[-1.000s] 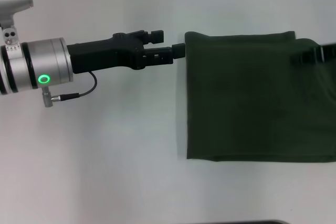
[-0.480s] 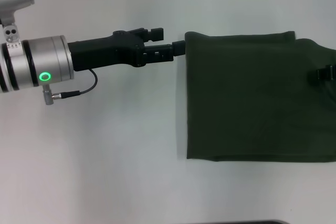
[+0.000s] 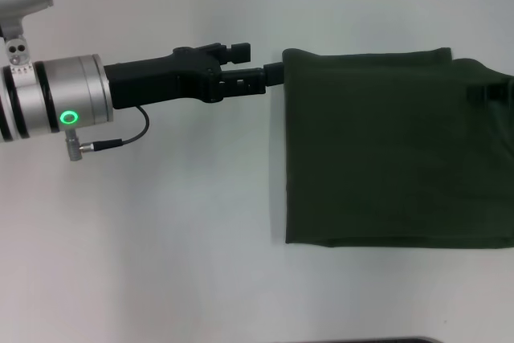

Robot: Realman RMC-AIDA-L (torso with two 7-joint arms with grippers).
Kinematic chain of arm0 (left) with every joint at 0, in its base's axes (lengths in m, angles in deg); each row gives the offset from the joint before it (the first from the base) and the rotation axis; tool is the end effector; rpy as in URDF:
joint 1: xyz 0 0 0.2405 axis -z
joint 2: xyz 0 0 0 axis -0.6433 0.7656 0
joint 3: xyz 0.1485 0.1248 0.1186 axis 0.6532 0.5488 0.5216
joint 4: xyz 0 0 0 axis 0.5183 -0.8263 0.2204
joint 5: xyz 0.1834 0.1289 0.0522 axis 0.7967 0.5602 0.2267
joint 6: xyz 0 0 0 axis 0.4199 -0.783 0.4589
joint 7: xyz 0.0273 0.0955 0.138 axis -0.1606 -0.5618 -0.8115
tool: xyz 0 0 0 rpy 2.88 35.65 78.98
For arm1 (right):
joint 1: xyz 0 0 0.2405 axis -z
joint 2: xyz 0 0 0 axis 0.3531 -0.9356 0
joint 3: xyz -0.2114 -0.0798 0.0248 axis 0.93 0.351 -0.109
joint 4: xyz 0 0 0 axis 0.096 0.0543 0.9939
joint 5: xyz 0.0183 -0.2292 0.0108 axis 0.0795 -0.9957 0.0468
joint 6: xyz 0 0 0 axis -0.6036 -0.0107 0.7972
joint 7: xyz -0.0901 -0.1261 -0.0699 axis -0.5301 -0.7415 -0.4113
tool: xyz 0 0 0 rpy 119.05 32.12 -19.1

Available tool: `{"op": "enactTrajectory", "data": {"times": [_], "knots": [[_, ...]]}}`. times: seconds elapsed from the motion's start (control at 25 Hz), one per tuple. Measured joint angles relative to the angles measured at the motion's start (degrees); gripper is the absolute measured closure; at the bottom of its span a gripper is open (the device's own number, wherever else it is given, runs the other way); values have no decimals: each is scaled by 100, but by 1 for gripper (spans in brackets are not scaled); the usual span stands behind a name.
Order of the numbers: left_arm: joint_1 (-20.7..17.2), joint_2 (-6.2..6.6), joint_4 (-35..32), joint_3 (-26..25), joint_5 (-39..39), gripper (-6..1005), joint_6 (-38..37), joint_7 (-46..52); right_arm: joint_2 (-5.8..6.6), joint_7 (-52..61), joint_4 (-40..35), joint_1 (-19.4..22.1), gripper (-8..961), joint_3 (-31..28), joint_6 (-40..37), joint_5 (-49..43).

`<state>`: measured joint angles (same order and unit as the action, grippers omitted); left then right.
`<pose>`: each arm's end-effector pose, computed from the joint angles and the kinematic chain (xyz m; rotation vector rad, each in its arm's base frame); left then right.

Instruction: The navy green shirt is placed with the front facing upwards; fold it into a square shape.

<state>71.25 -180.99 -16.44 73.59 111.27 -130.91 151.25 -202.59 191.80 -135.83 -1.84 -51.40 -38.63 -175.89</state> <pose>-0.1875 0.3505 -0.0612 -2.6972 -1.0078 -0.9177 0.3061 0.3387 0.0714 -2.2287 1.4702 0.3011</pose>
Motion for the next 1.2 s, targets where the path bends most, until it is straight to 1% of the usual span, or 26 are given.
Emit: {"op": "enactTrajectory", "data": {"times": [0.16, 0.32, 0.44, 0.72, 0.96, 1.2], "knots": [[-18, 0, 0, 0, 1, 86, 0, 3, 73, -281, -36, -25, 943, -204, -655, 291], [-35, -4, 10, 0, 1, 86, -1, 1, 82, -691, -16, -32, 943, -179, -1231, 279], [-37, -8, 70, 0, -10, 86, 0, -17, 85, -834, 15, 27, 944, -168, -1499, 104], [-32, -18, 77, 0, -21, 86, 0, -26, 94, -877, 149, 140, 946, -217, -1464, -260], [-2, -17, 80, 0, -8, 86, 30, -27, 102, -864, 396, 143, 943, -388, -1155, -753], [7, -22, 84, 0, 0, 85, 67, -27, 100, -859, 417, 143, 946, -487, -1069, -818]]}}
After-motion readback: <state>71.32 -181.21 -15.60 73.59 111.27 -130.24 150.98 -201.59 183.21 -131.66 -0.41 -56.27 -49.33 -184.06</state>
